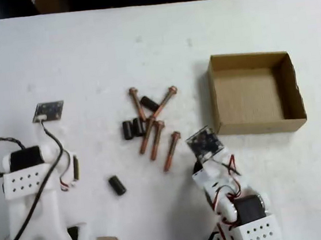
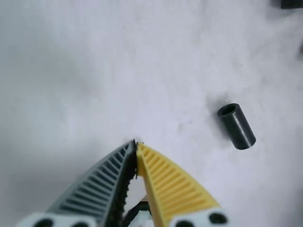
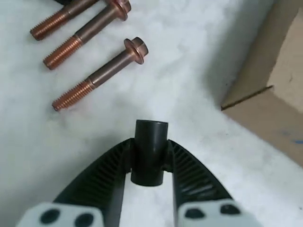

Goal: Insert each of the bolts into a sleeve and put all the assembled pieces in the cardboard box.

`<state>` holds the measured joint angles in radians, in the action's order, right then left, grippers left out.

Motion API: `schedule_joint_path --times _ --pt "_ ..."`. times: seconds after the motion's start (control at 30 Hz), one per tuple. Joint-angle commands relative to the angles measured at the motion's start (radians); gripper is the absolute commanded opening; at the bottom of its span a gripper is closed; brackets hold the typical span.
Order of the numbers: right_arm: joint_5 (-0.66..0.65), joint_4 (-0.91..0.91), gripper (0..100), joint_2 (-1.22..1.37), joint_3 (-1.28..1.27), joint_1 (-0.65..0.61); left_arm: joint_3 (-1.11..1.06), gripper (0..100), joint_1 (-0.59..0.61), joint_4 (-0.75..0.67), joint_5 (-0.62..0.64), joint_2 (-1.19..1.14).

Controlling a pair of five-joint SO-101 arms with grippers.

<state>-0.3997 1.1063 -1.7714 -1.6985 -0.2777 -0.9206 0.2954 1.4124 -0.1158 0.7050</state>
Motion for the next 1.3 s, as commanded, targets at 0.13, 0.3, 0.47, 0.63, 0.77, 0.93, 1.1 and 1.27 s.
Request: schedule_joint_path --times 0.13,0.3,0.47,0.63,0.77,0.93,1.1,1.27 --pt "-0.18 -0.027 1.8 -0.012 0.044 0.013 -0.072 3 0.004 -0.23 0.006 0.024" --pt "-0.249 0.016 1.8 -0.012 0.163 0.056 -0.114 3 0.002 -0.348 0.008 0.024" --pt "-0.299 0.067 1.8 -0.005 0.272 0.136 -0.173 3 -0.051 -0.416 0.012 0.021" --pt "-0.299 0.128 1.8 -0.002 0.374 0.17 -0.226 3 -0.139 -0.443 0.012 0.024" --pt "-0.299 0.199 1.9 -0.001 0.48 0.17 -0.226 3 -0.139 -0.442 0.012 0.024" --pt "-0.298 0.246 2.1 0.013 0.577 0.17 -0.226 3 -0.137 -0.44 0.012 0.025" --pt "-0.296 0.24 10.9 0.189 0.672 0.17 -0.221 2 -0.137 -0.439 0.012 0.025" --pt "-0.29 0.216 10.0 0.404 0.806 0.17 -0.219 2 -0.137 -0.436 0.012 0.028"
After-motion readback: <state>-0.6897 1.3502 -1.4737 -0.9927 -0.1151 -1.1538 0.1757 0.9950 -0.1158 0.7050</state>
